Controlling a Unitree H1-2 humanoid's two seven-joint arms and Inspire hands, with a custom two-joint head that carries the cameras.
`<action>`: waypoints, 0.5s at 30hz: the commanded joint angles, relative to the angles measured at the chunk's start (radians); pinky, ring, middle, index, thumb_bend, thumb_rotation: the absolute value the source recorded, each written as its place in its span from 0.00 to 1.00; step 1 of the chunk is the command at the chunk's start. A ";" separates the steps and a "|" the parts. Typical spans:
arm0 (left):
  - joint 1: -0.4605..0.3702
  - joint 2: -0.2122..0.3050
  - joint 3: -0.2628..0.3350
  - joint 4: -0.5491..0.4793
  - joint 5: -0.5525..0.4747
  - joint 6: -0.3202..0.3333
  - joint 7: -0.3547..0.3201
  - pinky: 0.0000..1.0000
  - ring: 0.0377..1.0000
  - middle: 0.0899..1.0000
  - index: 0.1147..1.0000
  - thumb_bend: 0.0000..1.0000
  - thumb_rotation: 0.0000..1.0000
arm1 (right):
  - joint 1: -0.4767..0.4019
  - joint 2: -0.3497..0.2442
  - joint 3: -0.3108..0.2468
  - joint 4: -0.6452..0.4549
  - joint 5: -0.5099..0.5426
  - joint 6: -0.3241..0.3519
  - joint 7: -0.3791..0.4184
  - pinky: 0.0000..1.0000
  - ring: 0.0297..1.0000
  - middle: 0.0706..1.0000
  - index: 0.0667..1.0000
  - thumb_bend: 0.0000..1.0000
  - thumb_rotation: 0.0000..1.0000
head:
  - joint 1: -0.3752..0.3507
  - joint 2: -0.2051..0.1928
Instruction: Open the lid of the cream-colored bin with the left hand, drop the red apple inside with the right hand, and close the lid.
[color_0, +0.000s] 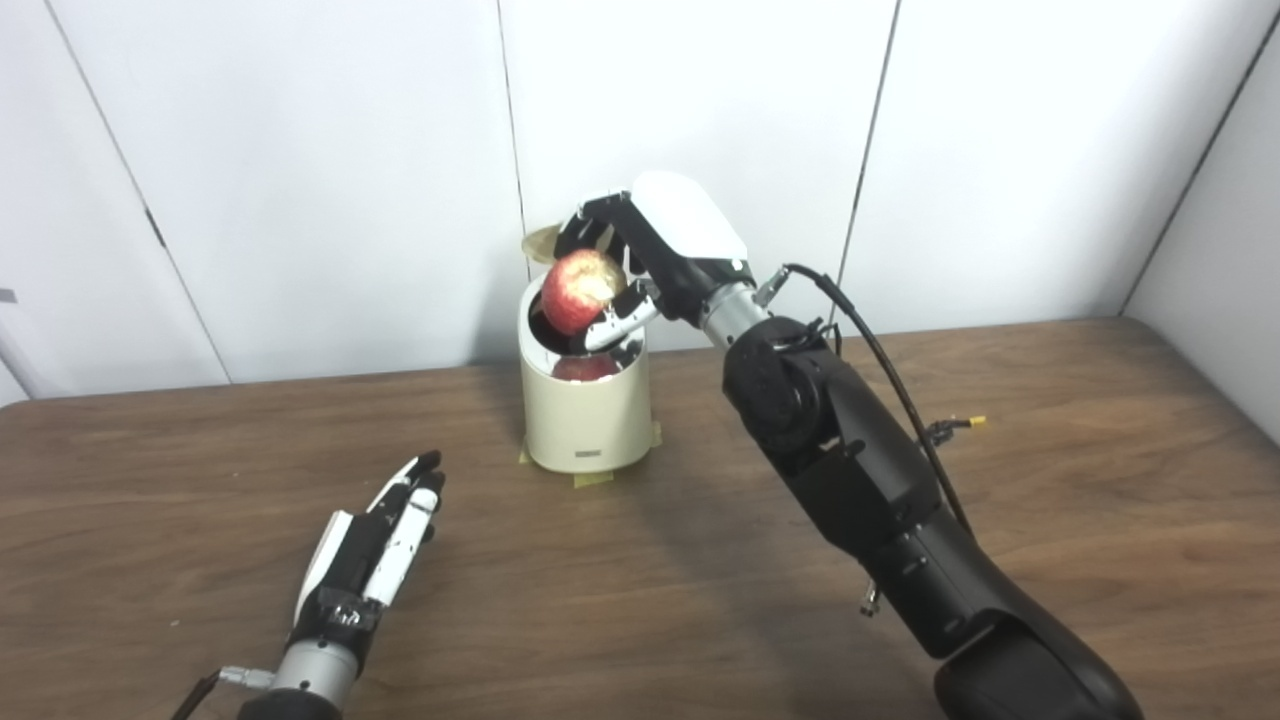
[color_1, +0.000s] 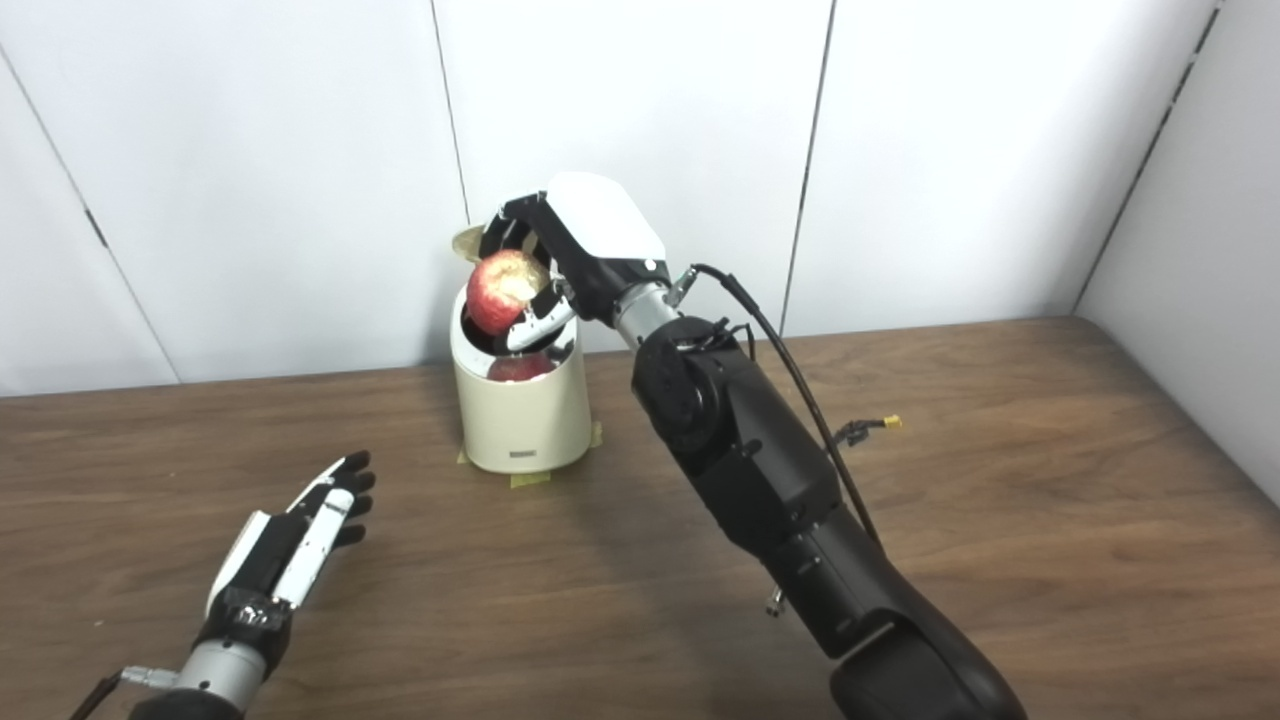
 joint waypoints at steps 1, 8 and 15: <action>-0.025 -0.002 0.001 -0.008 0.013 -0.020 0.017 0.87 0.91 0.92 0.96 0.49 0.97 | -0.074 0.002 -0.004 0.000 -0.001 -0.029 -0.040 0.32 0.37 0.47 0.50 0.49 0.00 | 0.000 0.000; -0.028 -0.005 -0.002 -0.006 0.018 -0.029 0.020 0.86 0.90 0.92 0.96 0.51 0.97 | -0.104 0.006 -0.004 0.084 0.012 -0.056 -0.085 0.33 0.37 0.46 0.50 0.50 0.00 | 0.002 0.000; -0.034 -0.005 -0.008 0.006 0.023 -0.047 0.024 0.85 0.90 0.91 0.97 0.53 0.96 | -0.115 0.005 -0.004 0.106 0.020 -0.056 -0.101 0.34 0.38 0.46 0.50 0.50 0.00 | 0.010 0.003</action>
